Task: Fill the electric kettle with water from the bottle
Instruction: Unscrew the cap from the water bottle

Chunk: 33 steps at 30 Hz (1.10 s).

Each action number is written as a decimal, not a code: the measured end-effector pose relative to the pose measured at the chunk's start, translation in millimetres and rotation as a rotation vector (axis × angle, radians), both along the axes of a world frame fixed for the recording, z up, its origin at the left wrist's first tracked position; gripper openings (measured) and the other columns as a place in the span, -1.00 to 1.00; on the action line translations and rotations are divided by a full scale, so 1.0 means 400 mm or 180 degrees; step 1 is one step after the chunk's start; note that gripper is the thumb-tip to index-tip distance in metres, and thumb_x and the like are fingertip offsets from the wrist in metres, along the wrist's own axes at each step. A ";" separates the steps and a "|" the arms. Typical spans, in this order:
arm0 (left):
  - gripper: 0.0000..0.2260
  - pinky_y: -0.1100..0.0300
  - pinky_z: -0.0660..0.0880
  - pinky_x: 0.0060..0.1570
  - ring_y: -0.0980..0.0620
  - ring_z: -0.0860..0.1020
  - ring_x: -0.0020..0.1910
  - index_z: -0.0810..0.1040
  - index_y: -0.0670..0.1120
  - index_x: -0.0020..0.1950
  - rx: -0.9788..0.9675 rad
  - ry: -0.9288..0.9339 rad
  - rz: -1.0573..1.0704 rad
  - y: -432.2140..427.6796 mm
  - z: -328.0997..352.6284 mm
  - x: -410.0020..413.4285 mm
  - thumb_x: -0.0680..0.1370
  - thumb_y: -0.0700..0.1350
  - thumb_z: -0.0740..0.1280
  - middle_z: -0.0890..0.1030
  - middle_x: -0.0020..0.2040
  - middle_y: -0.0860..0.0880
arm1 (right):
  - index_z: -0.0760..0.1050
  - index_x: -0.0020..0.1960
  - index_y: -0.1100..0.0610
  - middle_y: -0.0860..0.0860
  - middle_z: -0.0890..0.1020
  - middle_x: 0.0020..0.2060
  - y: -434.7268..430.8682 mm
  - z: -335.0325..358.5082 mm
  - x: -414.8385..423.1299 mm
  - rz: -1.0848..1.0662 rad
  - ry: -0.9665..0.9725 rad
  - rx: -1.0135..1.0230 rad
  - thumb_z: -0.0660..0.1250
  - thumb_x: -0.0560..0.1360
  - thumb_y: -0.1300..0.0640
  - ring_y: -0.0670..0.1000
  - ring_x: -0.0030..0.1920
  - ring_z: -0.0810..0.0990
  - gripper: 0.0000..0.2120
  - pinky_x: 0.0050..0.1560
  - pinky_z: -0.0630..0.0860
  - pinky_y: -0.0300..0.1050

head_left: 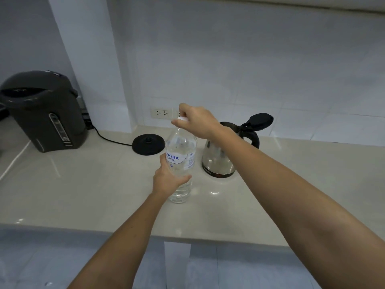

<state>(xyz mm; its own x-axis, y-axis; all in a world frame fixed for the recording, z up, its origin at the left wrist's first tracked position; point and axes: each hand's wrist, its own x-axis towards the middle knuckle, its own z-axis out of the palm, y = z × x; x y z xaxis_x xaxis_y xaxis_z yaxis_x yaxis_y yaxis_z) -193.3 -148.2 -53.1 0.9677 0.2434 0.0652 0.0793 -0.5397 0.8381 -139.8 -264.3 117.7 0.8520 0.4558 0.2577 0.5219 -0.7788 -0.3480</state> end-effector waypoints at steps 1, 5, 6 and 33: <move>-0.14 0.07 0.48 0.12 -0.13 0.55 0.18 0.17 -0.03 0.42 0.0003 -0.0005 0.0002 0.001 -0.001 0.000 0.28 0.06 0.59 0.58 0.17 -0.05 | 0.28 -0.11 0.12 -0.04 0.40 -0.37 -0.003 0.006 0.000 0.0106 0.0035 -0.0100 0.23 0.56 -0.10 0.04 -0.30 0.37 -0.70 -0.38 0.22 -0.16; -0.15 0.07 0.48 0.12 -0.15 0.54 0.17 0.17 -0.05 0.42 0.0041 -0.0025 -0.0021 -0.001 -0.002 -0.001 0.29 0.05 0.59 0.58 0.17 -0.06 | 0.30 -0.03 0.14 0.07 0.48 -0.23 -0.018 0.034 0.003 0.0451 0.0192 -0.0549 0.20 0.59 -0.05 0.09 -0.21 0.41 -0.75 -0.25 0.30 -0.08; -0.15 0.07 0.48 0.12 -0.15 0.55 0.17 0.18 -0.05 0.41 0.0043 -0.0035 -0.0028 -0.002 -0.002 -0.001 0.29 0.04 0.59 0.58 0.17 -0.05 | 0.32 0.00 0.17 0.08 0.49 -0.20 -0.021 0.039 0.003 0.0498 0.0230 -0.0614 0.20 0.60 -0.03 0.10 -0.18 0.41 -0.75 -0.21 0.32 -0.07; -0.16 0.07 0.50 0.10 -0.12 0.56 0.13 0.19 -0.03 0.40 -0.0029 -0.0077 -0.0019 0.003 -0.014 0.001 0.28 0.04 0.60 0.57 0.14 -0.02 | 0.48 0.17 0.07 0.03 0.59 0.04 -0.106 0.025 -0.003 0.0269 -0.0281 0.0202 0.26 0.48 0.26 0.02 -0.12 0.54 -0.72 -0.06 0.43 -0.19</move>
